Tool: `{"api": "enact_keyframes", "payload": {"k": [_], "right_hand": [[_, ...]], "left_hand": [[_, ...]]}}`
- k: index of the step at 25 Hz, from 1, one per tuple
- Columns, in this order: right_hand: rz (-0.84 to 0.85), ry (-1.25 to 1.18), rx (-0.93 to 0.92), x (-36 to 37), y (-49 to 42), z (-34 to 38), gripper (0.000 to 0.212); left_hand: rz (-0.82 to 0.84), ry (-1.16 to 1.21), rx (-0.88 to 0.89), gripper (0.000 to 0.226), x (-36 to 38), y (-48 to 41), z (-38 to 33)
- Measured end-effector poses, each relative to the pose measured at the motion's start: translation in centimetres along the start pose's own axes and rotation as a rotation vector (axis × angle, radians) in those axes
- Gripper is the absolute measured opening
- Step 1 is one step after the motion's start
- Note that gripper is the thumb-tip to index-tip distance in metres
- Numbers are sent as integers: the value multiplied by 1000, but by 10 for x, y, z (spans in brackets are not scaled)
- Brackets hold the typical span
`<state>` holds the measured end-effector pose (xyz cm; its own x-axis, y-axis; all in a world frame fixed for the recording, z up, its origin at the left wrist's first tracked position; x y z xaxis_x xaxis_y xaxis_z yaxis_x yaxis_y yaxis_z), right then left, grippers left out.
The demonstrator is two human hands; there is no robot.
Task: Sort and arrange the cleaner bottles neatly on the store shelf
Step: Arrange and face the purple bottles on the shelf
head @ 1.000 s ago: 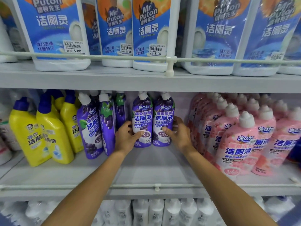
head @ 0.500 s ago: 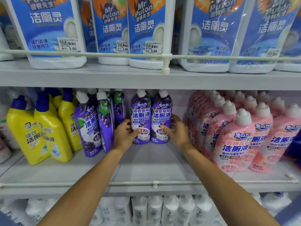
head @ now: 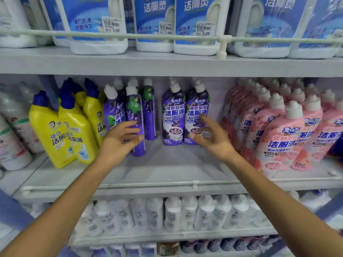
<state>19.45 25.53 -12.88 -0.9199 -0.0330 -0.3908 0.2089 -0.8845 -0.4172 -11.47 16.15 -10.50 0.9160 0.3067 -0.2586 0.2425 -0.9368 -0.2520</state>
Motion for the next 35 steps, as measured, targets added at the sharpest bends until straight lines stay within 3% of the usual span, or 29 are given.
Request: {"api": "enact_keyframes", "payload": {"k": [2,5,9,14,19,23,28,35], "right_hand": [[33,-14,-33,23,6,23,94],[140,-14,-63,74,2,71,90],[137,22,-82,141,-25,117,89],[-24,71,-34,168,-40,122,64],[122,-85,69,142,-22,115,67],[289,-235,54,98,3,112,51],[259,-170,84,91,18,98,60],[317,-176,101,46,17,77,48]], "left_hand": [[-160,-36,53,41,-45,5,-8],[-323,-102,58,50,-87,-1,-12],[-153,-65,37,66,-66,-29,-6],[-207,-225,54,57,-66,-41,5],[-34,-78,64,53,-80,-26,1],[144,25,104,51,-84,-2,-2],[234,76,95,63,-65,8,-1],[282,89,49,61,-20,-9,0]]}}
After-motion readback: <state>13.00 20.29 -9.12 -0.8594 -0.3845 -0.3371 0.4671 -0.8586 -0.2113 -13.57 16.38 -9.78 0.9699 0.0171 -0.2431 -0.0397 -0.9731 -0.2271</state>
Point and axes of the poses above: each hand's wrist, its own y-axis away from the middle knuckle, its own x-axis out of the palm, z = x × y, the point moved 4 cm from there along -y, towards the middle knuckle, and after that the axes turned 3 degrees about -x, right-handed, at the moved point
